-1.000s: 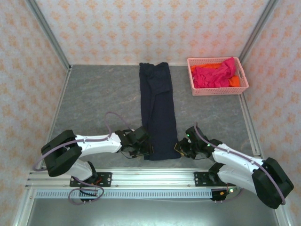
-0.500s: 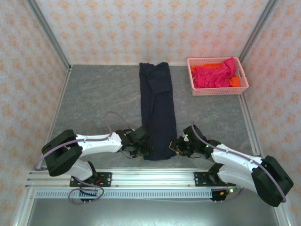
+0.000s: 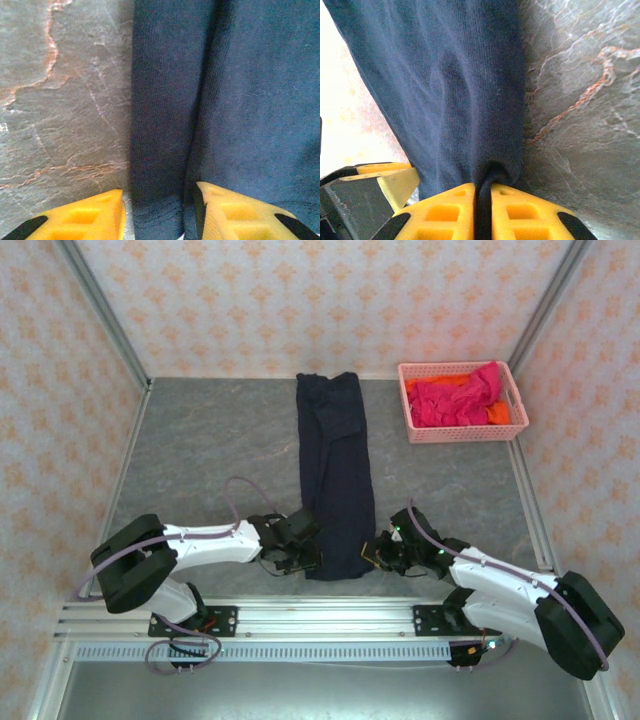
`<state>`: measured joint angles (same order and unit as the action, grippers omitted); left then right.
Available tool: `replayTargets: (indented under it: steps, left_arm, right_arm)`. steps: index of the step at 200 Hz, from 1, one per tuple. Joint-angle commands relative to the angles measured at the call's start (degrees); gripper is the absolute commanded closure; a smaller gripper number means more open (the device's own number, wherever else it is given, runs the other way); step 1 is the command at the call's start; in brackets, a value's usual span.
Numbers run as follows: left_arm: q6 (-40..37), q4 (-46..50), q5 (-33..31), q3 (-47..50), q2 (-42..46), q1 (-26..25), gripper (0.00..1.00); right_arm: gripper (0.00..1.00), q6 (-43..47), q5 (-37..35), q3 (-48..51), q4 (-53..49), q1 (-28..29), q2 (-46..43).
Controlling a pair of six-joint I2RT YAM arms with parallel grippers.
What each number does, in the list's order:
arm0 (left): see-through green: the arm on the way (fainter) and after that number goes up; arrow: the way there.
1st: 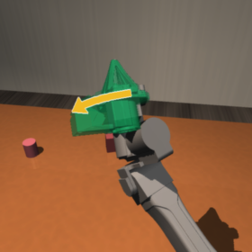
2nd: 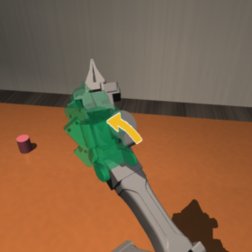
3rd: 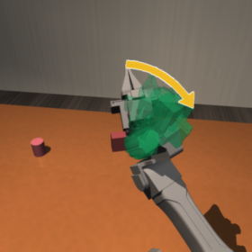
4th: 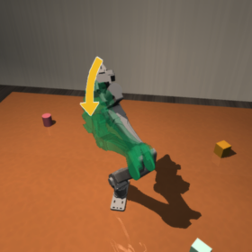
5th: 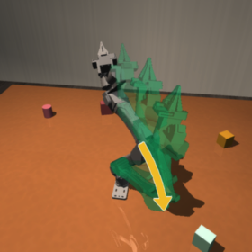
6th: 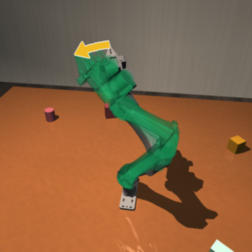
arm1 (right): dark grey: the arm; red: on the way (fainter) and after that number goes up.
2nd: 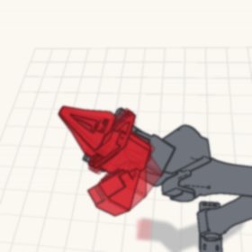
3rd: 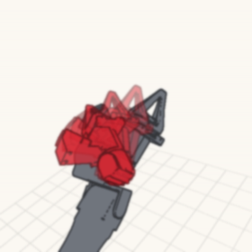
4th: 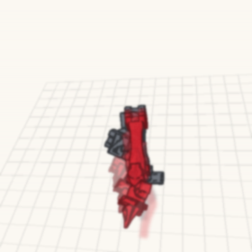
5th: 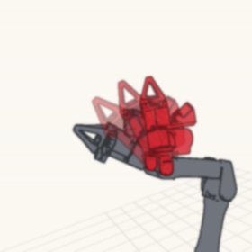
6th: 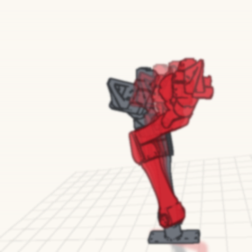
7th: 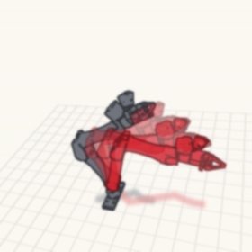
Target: Fold and stack the t-shirts
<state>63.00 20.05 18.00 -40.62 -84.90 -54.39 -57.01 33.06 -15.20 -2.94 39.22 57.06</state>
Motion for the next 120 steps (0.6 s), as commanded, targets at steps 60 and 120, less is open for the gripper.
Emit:
replayTargets:
  steps: [60,120]
  left_arm:
    - [-0.07,-4.35,-0.93,-3.57,1.84,-2.63,0.56]
    - [0.61,-0.25,-3.76,-2.9,0.41,-2.62,0.52]
  right_arm:
    - [0.83,-0.38,-0.09,1.56,1.93,0.33,-0.1]
    - [0.84,-0.47,0.08,1.59,1.93,0.33,-0.58]
